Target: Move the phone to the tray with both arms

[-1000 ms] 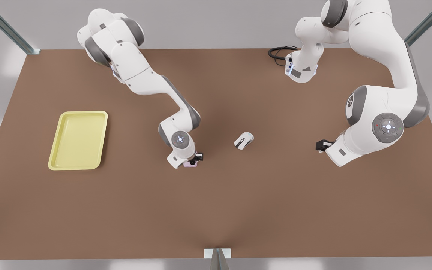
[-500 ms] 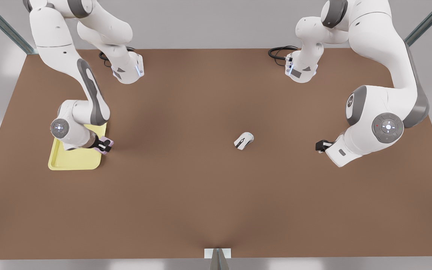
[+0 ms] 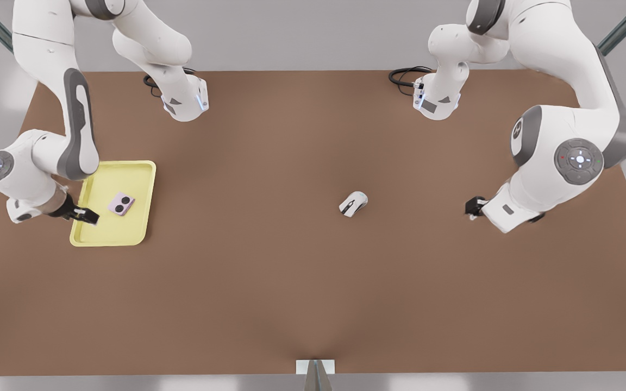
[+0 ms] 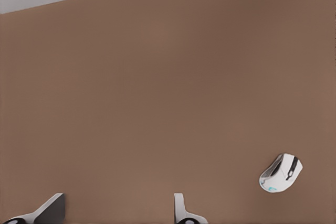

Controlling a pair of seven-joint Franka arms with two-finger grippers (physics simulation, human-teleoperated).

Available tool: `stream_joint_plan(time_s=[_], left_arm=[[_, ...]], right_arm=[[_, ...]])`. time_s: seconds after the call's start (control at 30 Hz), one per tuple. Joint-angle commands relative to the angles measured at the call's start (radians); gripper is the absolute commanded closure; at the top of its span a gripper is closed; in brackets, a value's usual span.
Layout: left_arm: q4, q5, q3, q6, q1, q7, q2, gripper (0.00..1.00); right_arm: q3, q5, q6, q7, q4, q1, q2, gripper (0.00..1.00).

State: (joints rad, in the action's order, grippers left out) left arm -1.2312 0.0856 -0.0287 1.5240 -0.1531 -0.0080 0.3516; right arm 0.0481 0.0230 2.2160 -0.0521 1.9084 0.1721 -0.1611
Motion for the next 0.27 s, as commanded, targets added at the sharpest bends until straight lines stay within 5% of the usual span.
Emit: stream_joint_plan(time_s=[0.0, 0.1, 0.23], left_arm=[[-0.007, 0.011, -0.004, 0.03, 0.001, -0.012, -0.016, 0.0], [-0.007, 0.011, -0.004, 0.03, -0.002, -0.012, -0.017, 0.0], [-0.007, 0.013, -0.004, 0.03, -0.002, -0.009, -0.016, 0.0]], right_arm=[[-0.053, -0.005, -0.47, -0.152, -0.216, -0.052, 0.018, 0.0], [-0.073, -0.006, -0.725, -0.032, -0.44, -0.092, 0.054, 0.0], [-0.079, -0.003, -0.76, 0.06, -0.491, -0.089, 0.074, 0.0]])
